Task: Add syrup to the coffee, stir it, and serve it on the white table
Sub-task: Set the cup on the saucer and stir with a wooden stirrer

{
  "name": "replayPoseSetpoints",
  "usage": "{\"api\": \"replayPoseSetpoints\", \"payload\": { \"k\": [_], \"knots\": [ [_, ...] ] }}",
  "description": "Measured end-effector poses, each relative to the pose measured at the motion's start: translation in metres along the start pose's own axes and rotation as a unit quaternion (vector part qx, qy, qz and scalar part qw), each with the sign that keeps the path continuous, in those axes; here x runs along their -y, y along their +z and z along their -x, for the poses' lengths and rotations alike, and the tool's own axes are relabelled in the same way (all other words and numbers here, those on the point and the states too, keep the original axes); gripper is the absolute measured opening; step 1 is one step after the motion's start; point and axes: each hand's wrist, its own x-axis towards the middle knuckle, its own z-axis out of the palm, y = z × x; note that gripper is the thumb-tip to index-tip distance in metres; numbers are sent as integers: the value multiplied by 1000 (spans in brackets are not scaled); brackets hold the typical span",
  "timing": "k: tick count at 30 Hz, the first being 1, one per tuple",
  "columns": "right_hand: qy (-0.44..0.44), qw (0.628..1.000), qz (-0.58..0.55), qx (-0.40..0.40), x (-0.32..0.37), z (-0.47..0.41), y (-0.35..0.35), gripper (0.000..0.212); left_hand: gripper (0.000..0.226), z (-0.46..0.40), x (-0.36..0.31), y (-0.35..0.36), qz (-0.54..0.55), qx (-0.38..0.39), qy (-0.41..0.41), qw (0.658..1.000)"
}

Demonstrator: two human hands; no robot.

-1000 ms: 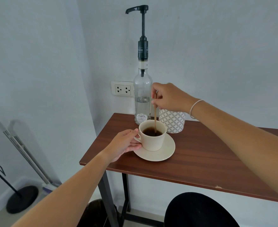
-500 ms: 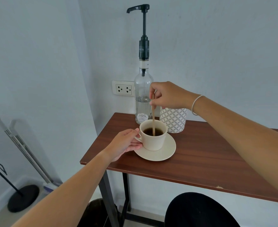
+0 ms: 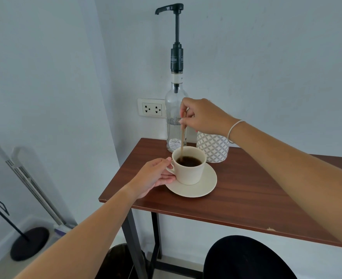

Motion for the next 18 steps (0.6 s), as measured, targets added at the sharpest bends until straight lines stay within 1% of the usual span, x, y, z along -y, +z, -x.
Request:
{"api": "replayPoseSetpoints", "payload": {
  "k": [1, 3, 4, 6, 8, 9, 11, 13, 14, 16, 18],
  "knots": [
    [0, 999, 41, -5, 0, 0, -1, 12, 32, 0, 0, 0, 1, 1, 0, 1000],
    [8, 994, 104, 16, -2, 1, -6, 9, 34, 0, 0, 0, 1, 3, 0, 1000],
    [11, 994, 102, 33, -2, 1, -8, 8, 35, 0, 0, 0, 1, 3, 0, 1000],
    [11, 998, 37, 55, 1, 2, -8, 10, 35, 1, 0, 0, 2, 3, 0, 1000],
    [6, 999, -25, 45, 3, 1, -3, 15, 32, 1, -1, 0, 0, 3, -1, 1000],
    [3, 999, -28, 30, 3, 0, -1, 16, 30, 1, -1, 0, -1, 2, -2, 1000],
    [-2, 1000, 24, 9, 2, -1, 0, 12, 27, 1, -1, 0, 0, 1, -4, 1000],
    [3, 996, 89, 16, -1, -1, -4, 8, 28, 1, -1, 0, 3, 2, -4, 1000],
    [7, 995, 96, 27, -2, 0, -6, 8, 29, 1, -1, 0, 4, 3, -3, 1000],
    [9, 998, 52, 47, -2, 1, -8, 10, 30, 1, 0, 0, 8, 2, -1, 1000],
    [3, 999, -4, 50, 1, 0, -5, 11, 30, 1, -1, 0, 8, 0, -1, 1000]
  ]
}}
